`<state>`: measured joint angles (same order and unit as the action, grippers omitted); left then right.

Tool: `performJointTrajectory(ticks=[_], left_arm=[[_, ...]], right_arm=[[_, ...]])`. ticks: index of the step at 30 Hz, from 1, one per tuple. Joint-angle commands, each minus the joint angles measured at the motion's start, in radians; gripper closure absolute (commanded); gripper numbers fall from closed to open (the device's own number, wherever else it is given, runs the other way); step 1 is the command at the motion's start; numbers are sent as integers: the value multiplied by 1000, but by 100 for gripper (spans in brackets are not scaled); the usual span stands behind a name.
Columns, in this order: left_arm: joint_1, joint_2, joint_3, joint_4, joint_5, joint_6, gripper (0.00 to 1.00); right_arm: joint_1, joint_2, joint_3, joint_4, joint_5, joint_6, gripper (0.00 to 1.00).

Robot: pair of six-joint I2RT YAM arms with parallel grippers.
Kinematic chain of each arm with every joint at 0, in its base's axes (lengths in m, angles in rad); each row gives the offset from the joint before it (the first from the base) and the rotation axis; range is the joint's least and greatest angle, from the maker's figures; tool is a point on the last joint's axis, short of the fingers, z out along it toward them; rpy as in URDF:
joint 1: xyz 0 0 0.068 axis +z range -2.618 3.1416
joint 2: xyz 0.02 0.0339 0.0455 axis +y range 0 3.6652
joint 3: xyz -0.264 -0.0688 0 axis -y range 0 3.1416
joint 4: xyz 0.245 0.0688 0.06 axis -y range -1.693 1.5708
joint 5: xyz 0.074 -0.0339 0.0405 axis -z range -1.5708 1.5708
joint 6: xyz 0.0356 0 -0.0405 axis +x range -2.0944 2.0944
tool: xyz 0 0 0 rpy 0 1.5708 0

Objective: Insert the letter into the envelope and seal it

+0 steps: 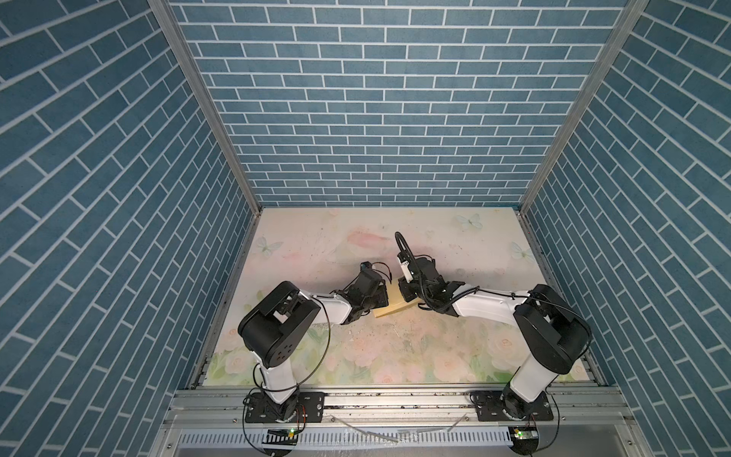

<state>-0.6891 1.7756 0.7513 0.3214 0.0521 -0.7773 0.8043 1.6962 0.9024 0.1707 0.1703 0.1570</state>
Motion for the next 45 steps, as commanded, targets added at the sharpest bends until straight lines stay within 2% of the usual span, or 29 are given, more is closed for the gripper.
performJointTrajectory(ticks=[1,17,22,32,36,45], left_arm=[[6,53,-44,-140,-52,14,100],[5,53,-50,-129,-52,13,100],[5,48,-50,-115,-47,9,100],[5,47,-50,-106,-46,7,100],[5,39,-50,-102,-48,7,100],[5,29,-74,-86,-46,-4,100]], right_arm=[[-20,16,14,-97,128,-30,100],[-45,16,22,-143,213,4,100],[-45,0,32,-122,161,21,100],[-51,-188,-43,22,51,87,100],[-48,-182,-46,46,-8,93,100],[0,-112,-14,55,-18,102,100]])
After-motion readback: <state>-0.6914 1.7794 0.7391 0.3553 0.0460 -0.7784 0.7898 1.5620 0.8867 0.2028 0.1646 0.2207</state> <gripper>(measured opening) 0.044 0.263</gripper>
